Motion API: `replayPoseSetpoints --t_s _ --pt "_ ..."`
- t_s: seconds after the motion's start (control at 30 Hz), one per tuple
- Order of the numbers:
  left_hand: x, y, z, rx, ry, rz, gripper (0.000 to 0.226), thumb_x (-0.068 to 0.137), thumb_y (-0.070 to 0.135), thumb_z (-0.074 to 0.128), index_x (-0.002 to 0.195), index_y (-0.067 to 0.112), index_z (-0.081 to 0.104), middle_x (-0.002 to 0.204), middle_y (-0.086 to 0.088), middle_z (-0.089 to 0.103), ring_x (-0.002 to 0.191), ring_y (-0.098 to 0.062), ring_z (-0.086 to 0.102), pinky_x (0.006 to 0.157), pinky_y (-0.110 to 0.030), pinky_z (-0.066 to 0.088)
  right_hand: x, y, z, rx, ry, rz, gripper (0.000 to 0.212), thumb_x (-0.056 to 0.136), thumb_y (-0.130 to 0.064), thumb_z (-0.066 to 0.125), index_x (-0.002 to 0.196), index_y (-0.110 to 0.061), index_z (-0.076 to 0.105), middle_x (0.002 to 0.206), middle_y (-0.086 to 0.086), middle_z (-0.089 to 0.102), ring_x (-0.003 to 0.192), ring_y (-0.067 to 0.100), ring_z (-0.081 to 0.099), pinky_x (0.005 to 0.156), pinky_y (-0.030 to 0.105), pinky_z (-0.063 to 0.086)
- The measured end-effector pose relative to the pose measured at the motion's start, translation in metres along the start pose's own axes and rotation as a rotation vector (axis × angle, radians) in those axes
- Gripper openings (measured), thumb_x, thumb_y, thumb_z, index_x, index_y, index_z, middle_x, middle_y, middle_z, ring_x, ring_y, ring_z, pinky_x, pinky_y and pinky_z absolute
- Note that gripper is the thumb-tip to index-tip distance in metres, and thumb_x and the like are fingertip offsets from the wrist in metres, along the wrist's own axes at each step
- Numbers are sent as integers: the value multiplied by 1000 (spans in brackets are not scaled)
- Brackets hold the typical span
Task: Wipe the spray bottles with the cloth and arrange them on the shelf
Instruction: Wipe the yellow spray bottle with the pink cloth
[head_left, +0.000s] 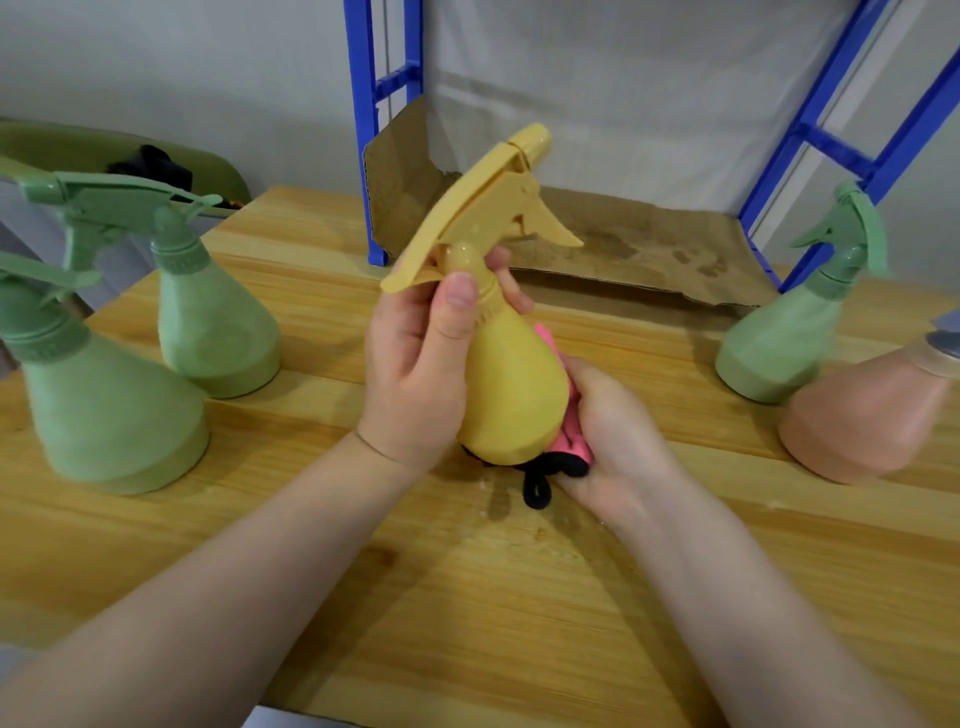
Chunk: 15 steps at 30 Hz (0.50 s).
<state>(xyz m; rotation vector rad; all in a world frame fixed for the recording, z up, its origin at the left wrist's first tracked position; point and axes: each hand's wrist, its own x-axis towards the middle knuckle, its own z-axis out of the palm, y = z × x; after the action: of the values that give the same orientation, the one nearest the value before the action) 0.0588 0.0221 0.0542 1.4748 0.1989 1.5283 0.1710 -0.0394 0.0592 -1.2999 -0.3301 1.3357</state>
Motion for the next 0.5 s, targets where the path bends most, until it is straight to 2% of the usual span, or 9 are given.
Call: replayPoseSetpoints --t_s 0.07,0.13,0.27,0.3,0.4,0.43,0.5 --pt "2 1 -3 -20 6 23 26 99 41 47 108 22 62 89 4 68 80 -22 65 77 -42 51 -5 0 2 15 -84 50 28 100 -32 53 110 -12 70 85 11 77 71 19 73 71 34 62" --pt "2 3 -2 -21 -14 42 28 99 40 48 108 17 60 89 4 68 80 -23 65 76 -42 51 -6 1 2 -55 -154 108 43 98 -45 52 111 -8 68 99 18 75 85 27 71 87 42 58" --pt "1 5 -2 -1 -58 45 37 98 44 49 107 9 56 88 3 67 79 -23 65 75 -44 50 -5 -2 -1 -238 -116 101 43 100 -48 47 104 -9 64 75 15 73 66 25 71 75 39 60" --pt "1 6 -2 1 -67 41 39 98 45 49 107 7 55 88 3 67 79 -22 65 76 -43 50 -5 -3 -3 -292 -115 85 41 101 -47 46 103 -10 64 76 16 74 69 27 72 75 41 60" --pt "0 6 -2 -4 -93 41 38 99 44 48 107 7 55 88 5 68 79 -22 65 78 -44 50 -3 -6 -8 -458 -132 54 40 102 -47 42 105 -14 64 95 22 75 95 39 72 94 52 55" --pt "0 5 -2 -10 -98 37 38 99 44 48 107 8 55 88 5 68 80 -22 65 78 -44 50 -3 -6 -10 -514 -133 31 38 103 -48 40 103 -18 64 93 20 75 96 38 71 95 51 54" --pt "-1 5 -1 -21 -102 25 37 99 44 48 107 9 56 87 5 67 80 -22 65 78 -43 49 -3 -9 -13 -624 -108 -37 32 104 -46 38 94 -26 62 84 9 76 89 28 71 88 43 57"
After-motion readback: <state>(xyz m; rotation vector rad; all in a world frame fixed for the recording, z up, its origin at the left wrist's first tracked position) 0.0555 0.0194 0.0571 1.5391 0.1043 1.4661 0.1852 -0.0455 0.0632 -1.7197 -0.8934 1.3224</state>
